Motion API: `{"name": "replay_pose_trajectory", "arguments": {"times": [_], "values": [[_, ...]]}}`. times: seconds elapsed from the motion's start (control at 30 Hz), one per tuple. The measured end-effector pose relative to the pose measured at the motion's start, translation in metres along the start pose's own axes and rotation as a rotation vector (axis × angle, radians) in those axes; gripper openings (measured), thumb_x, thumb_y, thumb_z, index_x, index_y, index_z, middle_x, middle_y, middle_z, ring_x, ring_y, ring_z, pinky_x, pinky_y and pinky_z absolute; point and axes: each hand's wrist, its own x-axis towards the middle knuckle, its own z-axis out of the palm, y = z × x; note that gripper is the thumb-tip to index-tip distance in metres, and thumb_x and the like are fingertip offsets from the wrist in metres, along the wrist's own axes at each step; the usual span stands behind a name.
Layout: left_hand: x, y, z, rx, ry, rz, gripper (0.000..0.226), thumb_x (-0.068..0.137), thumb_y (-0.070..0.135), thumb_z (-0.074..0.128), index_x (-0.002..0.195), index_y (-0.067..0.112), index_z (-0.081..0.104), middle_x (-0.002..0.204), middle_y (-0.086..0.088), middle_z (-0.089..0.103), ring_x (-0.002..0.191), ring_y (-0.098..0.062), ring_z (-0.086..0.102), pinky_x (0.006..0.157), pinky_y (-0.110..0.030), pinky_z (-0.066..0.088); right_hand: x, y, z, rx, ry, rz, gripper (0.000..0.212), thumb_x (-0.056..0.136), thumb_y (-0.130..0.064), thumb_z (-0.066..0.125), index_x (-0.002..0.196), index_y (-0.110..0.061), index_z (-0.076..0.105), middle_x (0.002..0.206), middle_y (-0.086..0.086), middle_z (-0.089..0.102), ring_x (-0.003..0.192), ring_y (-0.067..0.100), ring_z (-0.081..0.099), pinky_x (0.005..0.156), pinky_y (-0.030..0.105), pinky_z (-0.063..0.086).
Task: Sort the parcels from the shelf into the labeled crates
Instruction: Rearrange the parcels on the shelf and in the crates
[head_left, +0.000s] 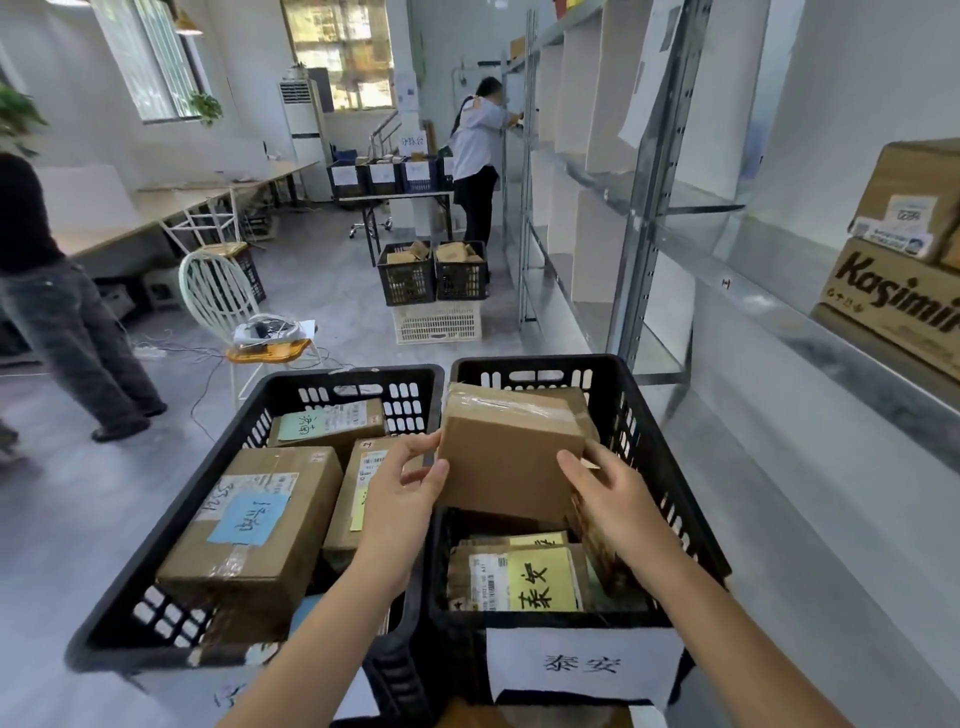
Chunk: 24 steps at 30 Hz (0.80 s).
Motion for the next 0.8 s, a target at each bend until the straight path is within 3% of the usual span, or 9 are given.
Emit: {"name": "replay_pose_trajectory", "arguments": {"times": [0.1,0.2,0.3,0.37,0.47,0.53,0.6,0.7,0.8], "values": [[0.000,-0.009,-0.005,0.002,0.031,-0.020,0.018,0.098,0.011,0.058,0.104,0.028,0.062,0.118,0.015,0.063,0.108,-0.006,0.060,0.087,-0.028,0.053,-0.001,-0.003,0.003,0.013,-0.004,0.023,0.031,0.097,-0.058,0.043,0.123,-0.043,0.049,0.115,-0.023,0.057,0.106,-0.002,0.054,0.078,0.014,0.041],[-0.003,-0.011,-0.007,0.022,-0.003,0.005,0.021,0.095,0.003,0.060,0.102,0.022,0.062,0.116,0.018,0.065,0.105,0.000,0.061,0.081,-0.019,0.050,-0.002,-0.001,0.002,0.030,0.013,0.018,0.032,0.094,-0.063,0.038,0.111,-0.040,0.052,0.114,-0.017,0.059,0.106,0.001,0.055,0.078,0.020,0.043],[-0.002,-0.008,-0.007,0.012,-0.041,0.043,0.017,0.093,0.000,0.062,0.100,0.015,0.063,0.099,0.025,0.069,0.095,0.006,0.065,0.079,-0.017,0.052,0.002,0.001,-0.004,0.018,0.046,-0.016,0.032,0.092,-0.060,0.048,0.106,-0.032,0.054,0.114,-0.006,0.062,0.108,0.013,0.061,0.087,0.033,0.054],[-0.001,-0.007,-0.007,-0.008,-0.049,0.036,0.011,0.093,0.002,0.062,0.101,0.010,0.064,0.093,0.025,0.070,0.091,0.006,0.066,0.083,-0.021,0.053,0.005,-0.001,-0.009,-0.056,0.047,-0.049,0.022,0.095,-0.049,0.055,0.099,-0.028,0.053,0.109,-0.007,0.062,0.106,0.014,0.061,0.084,0.030,0.052],[0.003,-0.009,-0.011,-0.054,-0.031,-0.008,0.008,0.096,0.006,0.057,0.097,0.008,0.064,0.093,0.013,0.072,0.092,-0.004,0.069,0.091,-0.032,0.054,0.004,-0.005,-0.009,-0.159,0.030,-0.092,0.024,0.091,-0.043,0.066,0.091,-0.026,0.049,0.103,-0.009,0.063,0.096,0.007,0.063,0.073,0.024,0.048],[0.007,-0.011,-0.014,-0.086,0.001,-0.044,0.013,0.098,0.010,0.053,0.095,0.008,0.065,0.096,0.003,0.073,0.099,-0.014,0.069,0.095,-0.036,0.053,0.003,-0.002,-0.008,-0.180,0.005,-0.094,0.032,0.085,-0.041,0.075,0.087,-0.026,0.048,0.108,-0.009,0.066,0.099,0.009,0.064,0.077,0.027,0.053],[0.009,-0.009,-0.016,-0.099,0.013,-0.041,0.019,0.101,0.016,0.050,0.105,0.014,0.069,0.103,0.001,0.073,0.104,-0.015,0.068,0.096,-0.034,0.053,0.006,0.005,-0.008,-0.141,-0.013,-0.073,0.039,0.074,-0.044,0.084,0.084,-0.029,0.049,0.117,-0.006,0.064,0.107,0.016,0.064,0.083,0.038,0.058],[0.010,-0.010,-0.017,-0.090,0.010,-0.029,0.027,0.102,0.034,0.049,0.123,0.031,0.066,0.113,0.010,0.071,0.106,-0.007,0.066,0.098,-0.033,0.052,0.009,0.009,-0.006,-0.075,-0.018,-0.065,0.048,0.061,-0.050,0.089,0.084,-0.031,0.051,0.126,-0.003,0.060,0.115,0.021,0.062,0.084,0.043,0.060],[0.009,-0.013,-0.016,-0.099,-0.010,-0.090,0.023,0.098,0.049,0.049,0.102,0.045,0.071,0.104,0.014,0.074,0.105,-0.008,0.066,0.099,-0.036,0.051,0.012,0.014,-0.003,-0.067,-0.028,-0.084,0.043,0.069,-0.028,0.090,0.087,-0.029,0.051,0.130,-0.003,0.058,0.115,0.018,0.062,0.082,0.040,0.062]]}}
